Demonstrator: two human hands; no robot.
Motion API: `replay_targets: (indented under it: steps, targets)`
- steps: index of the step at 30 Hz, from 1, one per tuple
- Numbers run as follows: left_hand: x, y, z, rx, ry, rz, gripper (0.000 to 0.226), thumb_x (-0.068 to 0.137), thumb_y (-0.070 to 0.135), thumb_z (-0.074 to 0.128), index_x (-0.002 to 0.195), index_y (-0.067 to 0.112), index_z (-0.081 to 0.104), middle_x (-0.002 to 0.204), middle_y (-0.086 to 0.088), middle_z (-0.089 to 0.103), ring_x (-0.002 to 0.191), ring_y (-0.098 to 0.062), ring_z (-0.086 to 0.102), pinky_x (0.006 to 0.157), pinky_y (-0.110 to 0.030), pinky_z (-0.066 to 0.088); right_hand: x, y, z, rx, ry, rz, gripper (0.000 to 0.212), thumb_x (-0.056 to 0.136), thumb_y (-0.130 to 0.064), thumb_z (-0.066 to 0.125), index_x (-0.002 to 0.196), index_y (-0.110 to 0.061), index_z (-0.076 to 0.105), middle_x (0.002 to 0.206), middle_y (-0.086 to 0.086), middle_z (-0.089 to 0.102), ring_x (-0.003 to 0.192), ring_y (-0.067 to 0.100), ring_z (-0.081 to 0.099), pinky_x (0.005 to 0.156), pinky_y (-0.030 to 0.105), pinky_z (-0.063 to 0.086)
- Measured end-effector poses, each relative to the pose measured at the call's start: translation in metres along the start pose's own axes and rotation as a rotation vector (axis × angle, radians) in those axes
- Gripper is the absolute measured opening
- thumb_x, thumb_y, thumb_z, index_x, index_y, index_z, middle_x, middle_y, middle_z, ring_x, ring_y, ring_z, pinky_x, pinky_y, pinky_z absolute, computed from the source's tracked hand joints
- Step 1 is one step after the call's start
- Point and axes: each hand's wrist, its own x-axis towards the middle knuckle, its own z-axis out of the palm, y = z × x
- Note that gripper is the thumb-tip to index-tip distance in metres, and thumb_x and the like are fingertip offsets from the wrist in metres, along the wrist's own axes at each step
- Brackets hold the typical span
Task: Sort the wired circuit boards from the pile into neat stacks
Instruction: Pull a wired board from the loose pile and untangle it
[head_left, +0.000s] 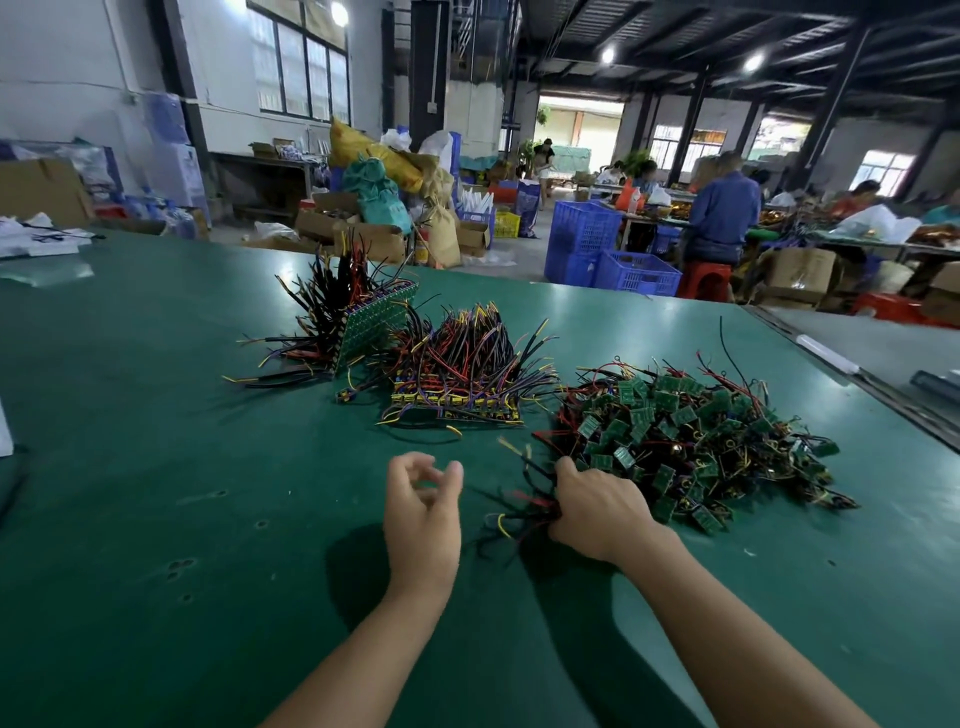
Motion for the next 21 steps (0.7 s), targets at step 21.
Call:
replay_targets:
  steps: [21]
  targets:
    - [-0.019,0.011,0.009,-0.376,-0.406,-0.424,0.040,0.062,0.025,0.084,0.095,0.006,0.071,0.099,-0.017,0.073,0.092,-0.027,0.070,0.079,-0.032,0.054,-0.030,-0.054,-0.005,0.507,0.108,-0.242,0.100,0.087,-0.012,0.053,0.151,-0.032,-0.021,0.145,0.009,0.046,0.110,0.039,0.057,0.085,0.047,0.049]
